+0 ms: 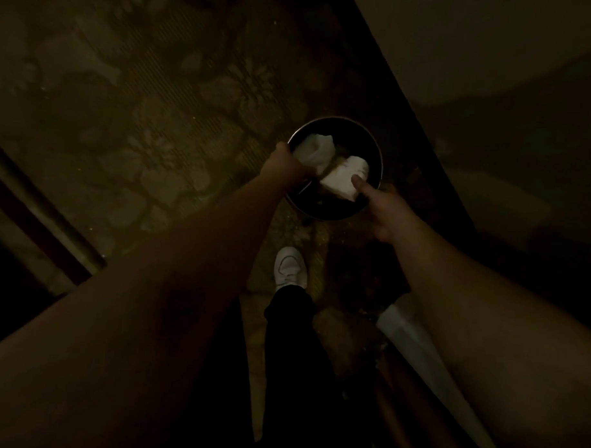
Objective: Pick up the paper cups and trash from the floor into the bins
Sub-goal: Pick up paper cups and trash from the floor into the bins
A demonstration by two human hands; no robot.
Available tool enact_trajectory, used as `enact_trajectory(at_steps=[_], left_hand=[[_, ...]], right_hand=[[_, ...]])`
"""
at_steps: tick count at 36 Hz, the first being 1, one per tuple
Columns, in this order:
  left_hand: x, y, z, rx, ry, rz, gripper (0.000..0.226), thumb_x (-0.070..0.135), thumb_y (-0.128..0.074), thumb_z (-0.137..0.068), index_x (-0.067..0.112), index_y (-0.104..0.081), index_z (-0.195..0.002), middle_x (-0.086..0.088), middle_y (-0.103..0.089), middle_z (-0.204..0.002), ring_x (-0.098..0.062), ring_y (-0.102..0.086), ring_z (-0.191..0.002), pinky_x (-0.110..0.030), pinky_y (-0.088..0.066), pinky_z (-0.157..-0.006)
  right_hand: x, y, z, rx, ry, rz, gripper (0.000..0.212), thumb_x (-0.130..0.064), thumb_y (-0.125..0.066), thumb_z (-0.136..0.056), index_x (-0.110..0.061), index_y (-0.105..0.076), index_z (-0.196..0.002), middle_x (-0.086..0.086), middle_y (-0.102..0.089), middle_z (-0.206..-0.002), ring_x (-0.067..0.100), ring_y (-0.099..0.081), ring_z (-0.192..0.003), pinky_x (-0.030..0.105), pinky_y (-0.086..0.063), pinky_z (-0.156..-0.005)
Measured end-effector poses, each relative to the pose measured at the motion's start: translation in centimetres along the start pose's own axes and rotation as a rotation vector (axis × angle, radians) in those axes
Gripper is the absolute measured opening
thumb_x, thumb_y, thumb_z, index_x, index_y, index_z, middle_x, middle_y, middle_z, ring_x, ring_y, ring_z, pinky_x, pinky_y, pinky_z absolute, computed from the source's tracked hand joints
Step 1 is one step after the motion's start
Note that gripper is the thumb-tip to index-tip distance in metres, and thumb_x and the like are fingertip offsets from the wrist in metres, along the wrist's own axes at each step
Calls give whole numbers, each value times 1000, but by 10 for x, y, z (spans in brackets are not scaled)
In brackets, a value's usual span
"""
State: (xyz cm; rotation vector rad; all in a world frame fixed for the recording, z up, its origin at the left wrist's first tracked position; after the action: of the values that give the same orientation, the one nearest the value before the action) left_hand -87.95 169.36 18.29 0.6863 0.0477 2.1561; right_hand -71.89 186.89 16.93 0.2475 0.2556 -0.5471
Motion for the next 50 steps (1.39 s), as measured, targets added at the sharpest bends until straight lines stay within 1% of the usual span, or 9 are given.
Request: enact_trajectory(at_steps=[3, 7, 11, 17, 25, 30, 32, 39, 50], left_hand=[[-1, 10, 5, 13, -40, 1, 69, 31, -78, -82, 9, -42, -137, -10, -53, -134, -22, -59, -109, -40, -55, -91], [-5, 22, 21, 21, -39, 19, 61, 26, -73, -89, 9, -44, -139, -6, -56, -123, -8, -56, -78, -28, -55, -74], [-3, 39, 48, 32, -34, 6, 59, 25, -70, -91, 10, -43, -141, -11, -54, -134, -17, -56, -95, -35, -56, -85], [11, 80, 110, 81, -49, 2, 71, 30, -70, -91, 16, -36, -151, -8, -49, -146, -20, -58, -117, -24, -46, -73], [40, 157, 238, 164, -150, -106, 63, 28, -66, -93, 13, -39, -148, -5, -50, -141, -12, -53, -107, -14, -41, -72], [43, 206, 322, 237, -174, -286, 64, 36, -64, -92, 12, -41, -147, -11, -42, -148, -26, -47, -129, -27, -39, -100], [39, 227, 354, 275, -174, -373, 67, 42, -63, -91, 13, -40, -147, -12, -42, -149, -30, -44, -133, -37, -38, -109], [12, 302, 467, 482, -181, -536, 69, 52, -56, -92, 17, -38, -149, -7, -42, -150, -28, -42, -135, -42, -36, -109], [-111, 384, 636, 722, -25, -187, 59, 43, -56, -97, 18, -41, -148, -2, -44, -149, -24, -44, -134, -44, -37, -111]], right_hand=[[-14, 3, 23, 83, 42, 171, 139, -60, -89, -47, -29, -11, -158, 10, -31, -158, 36, -40, -138, 60, -43, -105], [-32, 3, 49, 122, 166, 387, 94, -37, -76, -86, -16, -18, -157, 10, -35, -156, 30, -41, -138, 43, -42, -108], [-48, -3, 76, 107, 204, 610, 86, -42, -73, -86, -19, -28, -155, 8, -40, -154, 29, -44, -136, 45, -42, -109], [-83, -26, 142, 76, 316, 839, 70, -35, -66, -93, -14, -35, -152, 11, -44, -150, 29, -48, -132, 35, -44, -94], [-121, -78, 270, -17, 471, 1139, 76, -39, -67, -92, -13, -32, -153, 12, -39, -154, 31, -44, -136, 42, -41, -108], [-142, -115, 360, -98, 639, 1334, 67, -40, -68, -90, -15, -42, -147, 9, -43, -148, 28, -55, -121, 41, -51, -97], [-149, -133, 395, -132, 727, 1435, 72, -42, -66, -90, -16, -37, -150, 8, -39, -151, 28, -51, -127, 42, -47, -103], [-165, -208, 513, -206, 1095, 1806, 74, -44, -56, -95, -15, -26, -156, 7, -27, -161, 26, -31, -145, 41, -30, -117], [-107, -339, 651, -284, 1422, 2002, 65, -44, -53, -97, -18, -34, -153, 6, -29, -160, 24, -32, -145, 37, -31, -117]])
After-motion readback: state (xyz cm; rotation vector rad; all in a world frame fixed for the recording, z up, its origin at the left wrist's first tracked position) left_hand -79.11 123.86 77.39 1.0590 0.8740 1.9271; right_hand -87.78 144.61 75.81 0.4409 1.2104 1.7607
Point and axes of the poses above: each hand's wrist, its own z-axis away from the middle knuckle, its own y-axis out of the back of the hand, x = y × z, the point moved 9 cm from there along -z, towards the middle knuckle
